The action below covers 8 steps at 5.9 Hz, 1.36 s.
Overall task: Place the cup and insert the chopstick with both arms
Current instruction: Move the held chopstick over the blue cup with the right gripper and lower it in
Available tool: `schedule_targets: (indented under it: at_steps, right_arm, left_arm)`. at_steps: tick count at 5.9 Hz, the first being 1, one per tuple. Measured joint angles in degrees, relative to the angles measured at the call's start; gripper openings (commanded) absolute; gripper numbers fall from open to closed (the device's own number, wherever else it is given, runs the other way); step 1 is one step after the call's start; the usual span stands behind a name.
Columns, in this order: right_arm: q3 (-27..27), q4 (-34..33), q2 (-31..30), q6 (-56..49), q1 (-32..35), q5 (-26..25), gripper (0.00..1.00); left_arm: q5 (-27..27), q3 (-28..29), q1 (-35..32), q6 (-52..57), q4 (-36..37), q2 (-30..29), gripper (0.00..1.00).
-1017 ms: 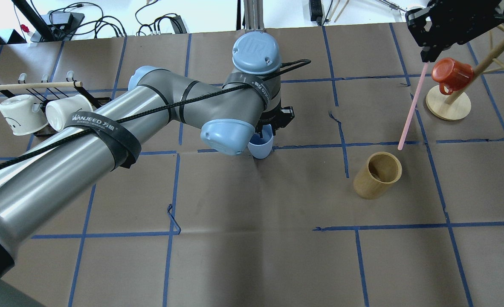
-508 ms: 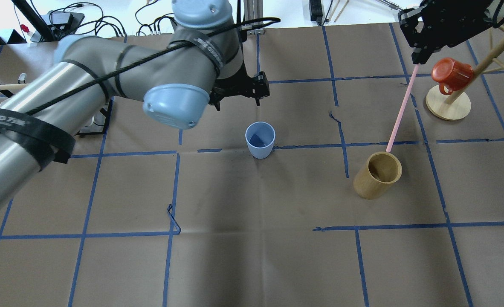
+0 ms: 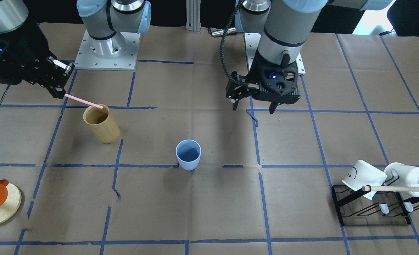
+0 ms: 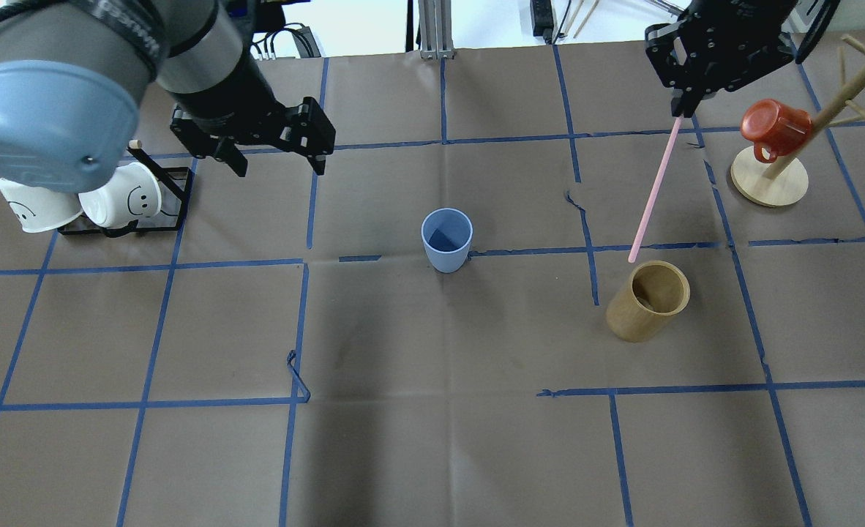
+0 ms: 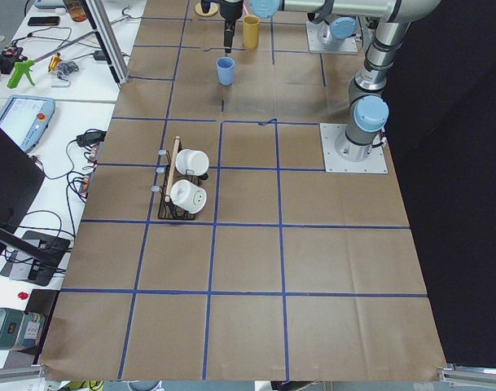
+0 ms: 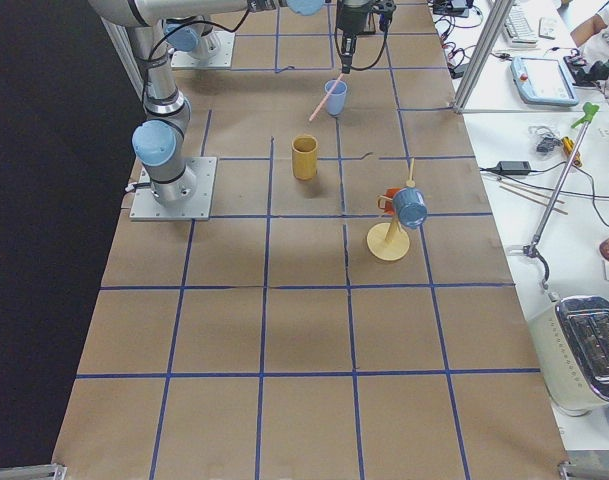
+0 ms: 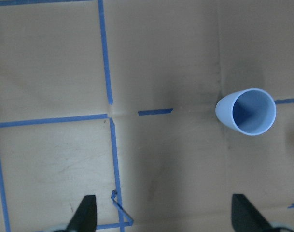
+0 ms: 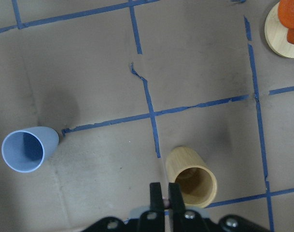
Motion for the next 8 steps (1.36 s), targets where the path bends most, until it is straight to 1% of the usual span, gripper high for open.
schedule_targets:
  at_steps: [1,3,4,5,7,8]
  right_arm:
    - [-0.16,-2.18,1.23,6.51,4.56,-0.01,0.05]
    - [-0.81,-6.80,3.90,21.50,14.50,-0.01,0.05]
    - [-1.85,-8.45,5.68,26.77,17.85,-0.04,0.05]
    - [-2.79,-10.35,7.41,28.86,19.34,-0.27,0.04]
    - [-3.32,-16.00,10.87,27.67,19.91,-2.78,0.04]
    - [-3.35,-17.53,11.69,26.67,19.93,-4.14,0.04]
  left_arm:
    - [0.88,-0.06,1.00,1.16,-2.68,1.60,0.97]
    - [2.15,-0.22,1.50,1.73,-3.48,2.74,0.98]
    - [2.90,-0.31,1.69,1.74,-3.52,2.95,0.98]
    - [3.03,-0.40,1.89,1.71,-3.53,3.00,0.98]
    - [3.17,-0.63,2.01,1.58,-3.54,3.20,0.98]
    - [3.19,-0.77,2.03,1.56,-3.54,3.26,0.98]
